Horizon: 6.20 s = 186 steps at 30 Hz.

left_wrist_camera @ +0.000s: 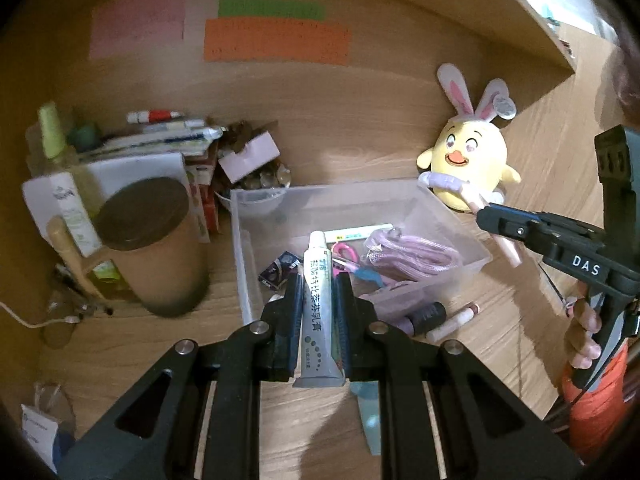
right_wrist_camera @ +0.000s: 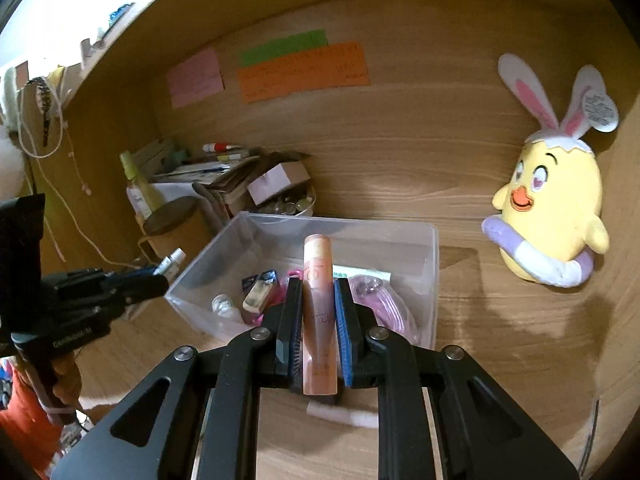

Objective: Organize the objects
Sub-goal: 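Release the peach lipstick and white tube into the clear box with both tools, then grasp the white lip balm with the right tool while the left tool grasps the teal tape roll, then drop the lip balm and teal tape roll into the clear box, opening both tools, then grasp the purple-black bottle with the right tool while the left tool grasps the teal cup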

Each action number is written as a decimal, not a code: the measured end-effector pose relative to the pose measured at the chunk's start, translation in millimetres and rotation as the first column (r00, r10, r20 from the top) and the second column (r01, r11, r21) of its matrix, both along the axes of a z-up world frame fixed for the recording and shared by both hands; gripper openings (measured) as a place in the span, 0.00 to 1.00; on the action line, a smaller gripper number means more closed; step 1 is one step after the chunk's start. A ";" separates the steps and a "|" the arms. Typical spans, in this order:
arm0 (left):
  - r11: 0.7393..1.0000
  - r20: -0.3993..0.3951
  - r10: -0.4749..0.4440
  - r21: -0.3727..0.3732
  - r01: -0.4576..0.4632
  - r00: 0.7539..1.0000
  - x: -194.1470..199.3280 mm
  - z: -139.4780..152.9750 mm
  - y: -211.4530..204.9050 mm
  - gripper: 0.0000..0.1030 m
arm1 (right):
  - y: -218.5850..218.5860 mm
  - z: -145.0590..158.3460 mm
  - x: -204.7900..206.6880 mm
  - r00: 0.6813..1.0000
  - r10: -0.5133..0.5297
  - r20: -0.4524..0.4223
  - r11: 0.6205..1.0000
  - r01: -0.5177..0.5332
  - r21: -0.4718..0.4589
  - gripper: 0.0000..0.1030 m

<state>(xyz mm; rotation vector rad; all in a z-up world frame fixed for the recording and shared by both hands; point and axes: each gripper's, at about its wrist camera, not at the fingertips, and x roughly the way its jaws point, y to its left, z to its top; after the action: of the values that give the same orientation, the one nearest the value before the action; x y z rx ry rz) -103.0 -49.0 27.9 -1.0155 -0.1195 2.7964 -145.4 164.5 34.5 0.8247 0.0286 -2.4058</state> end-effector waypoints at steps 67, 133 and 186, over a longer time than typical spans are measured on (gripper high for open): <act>0.973 0.195 -0.143 -0.153 0.174 0.970 16.1 -83.4 68.0 0.38 | 5.4 -106.9 7.3 0.961 0.077 0.265 0.948 -0.153 0.280 0.62; 0.999 0.067 0.037 -0.009 -0.037 0.997 -38.3 -26.9 4.4 0.52 | -50.9 -53.4 -29.0 0.996 0.025 0.085 0.975 -0.043 0.219 0.19; 0.978 0.219 -0.152 -0.107 0.179 0.964 48.6 -90.1 59.4 0.35 | -65.4 -101.6 16.9 0.954 0.218 0.208 0.904 -0.277 0.326 0.50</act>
<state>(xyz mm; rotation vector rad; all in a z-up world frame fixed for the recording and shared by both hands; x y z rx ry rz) -54.4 10.4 -62.2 -1.2852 0.1142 2.5674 -128.5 99.0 -67.0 1.1101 0.4840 -2.1097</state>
